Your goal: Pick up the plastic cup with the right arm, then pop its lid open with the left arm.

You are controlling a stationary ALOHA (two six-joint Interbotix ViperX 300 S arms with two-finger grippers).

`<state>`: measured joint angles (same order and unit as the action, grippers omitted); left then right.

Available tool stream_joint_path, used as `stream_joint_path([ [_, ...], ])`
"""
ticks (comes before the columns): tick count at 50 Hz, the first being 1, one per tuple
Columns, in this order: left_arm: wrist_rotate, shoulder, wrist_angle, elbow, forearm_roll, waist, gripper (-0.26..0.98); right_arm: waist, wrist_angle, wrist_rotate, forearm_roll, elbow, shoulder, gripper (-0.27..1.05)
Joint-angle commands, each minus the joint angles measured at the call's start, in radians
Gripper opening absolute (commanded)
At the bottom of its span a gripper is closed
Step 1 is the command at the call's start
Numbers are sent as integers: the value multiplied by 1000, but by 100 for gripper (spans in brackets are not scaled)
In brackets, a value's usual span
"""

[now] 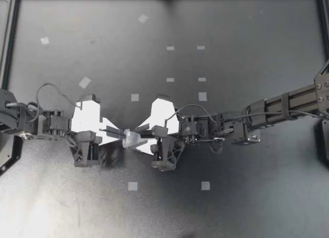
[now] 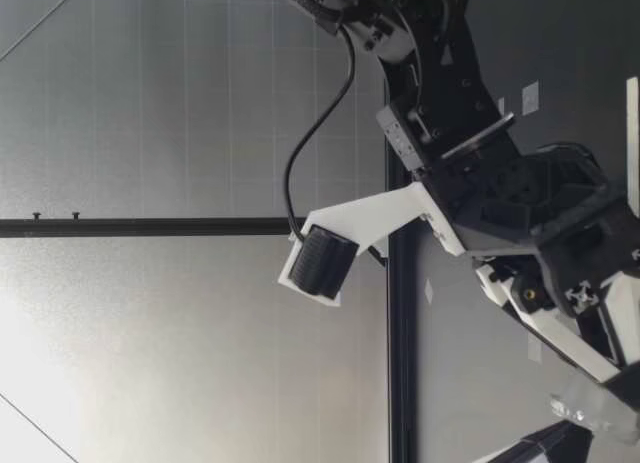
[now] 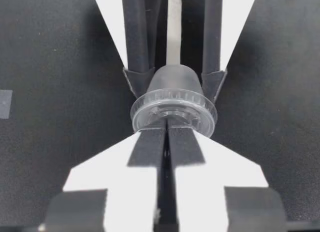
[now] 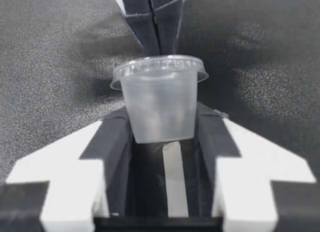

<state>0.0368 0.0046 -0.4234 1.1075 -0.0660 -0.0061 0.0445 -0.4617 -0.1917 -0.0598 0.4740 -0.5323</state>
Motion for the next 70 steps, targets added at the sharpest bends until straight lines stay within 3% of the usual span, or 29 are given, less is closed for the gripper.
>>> stream_joint_path([
  [1, -2, -11, -9, -11, 2, -2, -2, -6, 11, 2, -5, -14, 31, 36],
  [11, -17, -48, -11, -8, -2, 0, -2, -5, 37, 0, -3, 18, 69, 35],
  [22, -57, -207, -41, 29, -3, -2, -1, -5, -6, -2, -2, 123, 156, 35],
  [28, -126, -281, -103, 55, -8, 0, 6, -5, -153, -2, -2, 172, 189, 35],
  [33, -232, -307, -189, 74, -8, -2, 16, -5, -397, 2, -2, 225, 204, 35],
  [42, -492, -293, -370, 107, -8, 0, 42, 3, -769, 11, 2, 288, 189, 35],
  [51, -769, -242, -448, 97, -11, -2, 66, 6, -948, 61, 3, 287, 161, 35],
  [60, -1062, -184, -456, 52, -5, 0, 68, 11, -977, 109, 5, 258, 141, 35],
  [70, -1114, -207, -503, 37, 8, 0, 68, 17, -946, 123, 9, 258, 126, 35],
])
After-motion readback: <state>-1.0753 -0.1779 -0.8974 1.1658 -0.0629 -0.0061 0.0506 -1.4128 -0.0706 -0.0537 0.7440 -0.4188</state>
